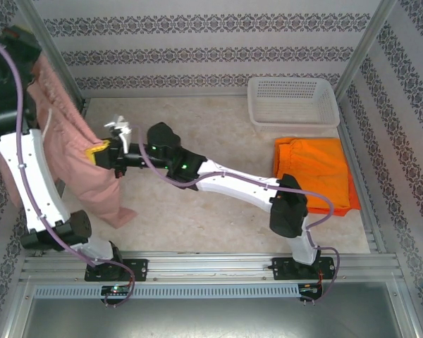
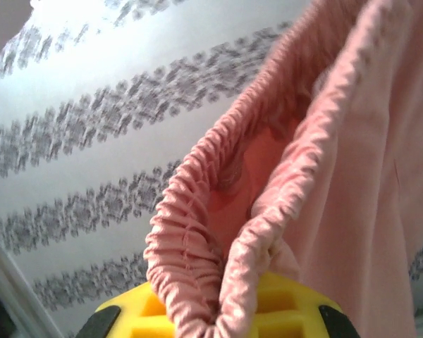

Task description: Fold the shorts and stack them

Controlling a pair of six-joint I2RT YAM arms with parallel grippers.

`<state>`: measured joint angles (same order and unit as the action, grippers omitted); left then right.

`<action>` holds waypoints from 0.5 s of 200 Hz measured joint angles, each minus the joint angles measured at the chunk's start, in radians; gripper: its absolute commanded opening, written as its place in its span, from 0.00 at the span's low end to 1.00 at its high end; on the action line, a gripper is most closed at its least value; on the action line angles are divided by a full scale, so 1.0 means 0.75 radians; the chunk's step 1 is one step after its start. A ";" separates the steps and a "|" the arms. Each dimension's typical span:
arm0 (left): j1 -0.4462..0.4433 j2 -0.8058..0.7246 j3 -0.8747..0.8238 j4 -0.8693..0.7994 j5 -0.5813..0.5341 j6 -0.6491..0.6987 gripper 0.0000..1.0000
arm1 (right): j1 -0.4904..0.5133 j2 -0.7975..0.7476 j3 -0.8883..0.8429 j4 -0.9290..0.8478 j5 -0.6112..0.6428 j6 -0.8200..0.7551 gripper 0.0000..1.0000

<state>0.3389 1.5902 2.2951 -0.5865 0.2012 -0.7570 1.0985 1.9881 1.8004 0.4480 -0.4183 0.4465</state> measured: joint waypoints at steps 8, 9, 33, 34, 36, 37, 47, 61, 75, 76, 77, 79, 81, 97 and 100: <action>-0.096 0.071 0.084 -0.024 -0.023 0.036 0.00 | -0.023 -0.058 -0.129 0.062 0.047 0.077 0.00; -0.104 0.077 0.091 -0.026 -0.025 0.038 0.00 | -0.025 -0.063 -0.141 0.069 0.051 0.084 0.00; -0.364 0.285 0.180 -0.039 -0.065 0.122 0.00 | -0.107 -0.241 -0.527 0.182 0.233 0.272 0.00; -0.371 0.292 0.180 -0.040 -0.066 0.124 0.00 | -0.111 -0.255 -0.554 0.186 0.250 0.288 0.00; -0.394 0.311 0.182 -0.040 -0.068 0.129 0.00 | -0.116 -0.271 -0.590 0.199 0.270 0.306 0.00; -0.406 0.322 0.182 -0.040 -0.069 0.132 0.00 | -0.118 -0.276 -0.602 0.202 0.275 0.309 0.00; -0.485 0.420 0.182 -0.039 -0.080 0.156 0.00 | -0.138 -0.360 -0.775 0.222 0.378 0.384 0.00; -0.604 0.583 0.182 -0.037 -0.110 0.202 0.00 | -0.148 -0.469 -1.005 0.230 0.518 0.489 0.00; -0.714 0.752 0.183 -0.026 -0.128 0.247 0.05 | -0.159 -0.564 -1.215 0.211 0.641 0.605 0.11; -0.719 0.759 0.183 -0.024 -0.130 0.249 0.06 | -0.161 -0.572 -1.235 0.212 0.651 0.618 0.12; -0.728 0.773 0.183 -0.020 -0.131 0.253 0.07 | -0.161 -0.576 -1.245 0.212 0.655 0.623 0.14; -0.737 0.791 0.183 -0.017 -0.131 0.257 0.09 | -0.162 -0.588 -1.275 0.205 0.669 0.636 0.17; -0.753 0.820 0.184 -0.015 -0.132 0.262 0.11 | -0.164 -0.601 -1.308 0.200 0.689 0.663 0.20; -0.861 1.024 0.222 0.027 -0.130 0.284 0.41 | -0.183 -0.676 -1.535 0.169 0.776 0.804 0.41; -0.877 1.062 0.235 0.041 -0.127 0.285 0.44 | -0.183 -0.686 -1.577 0.156 0.782 0.833 0.46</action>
<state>-0.3191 2.3863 2.4718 -0.5560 0.1059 -0.5434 0.9615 1.4738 0.6174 0.5652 0.1680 1.0710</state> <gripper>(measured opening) 0.264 0.294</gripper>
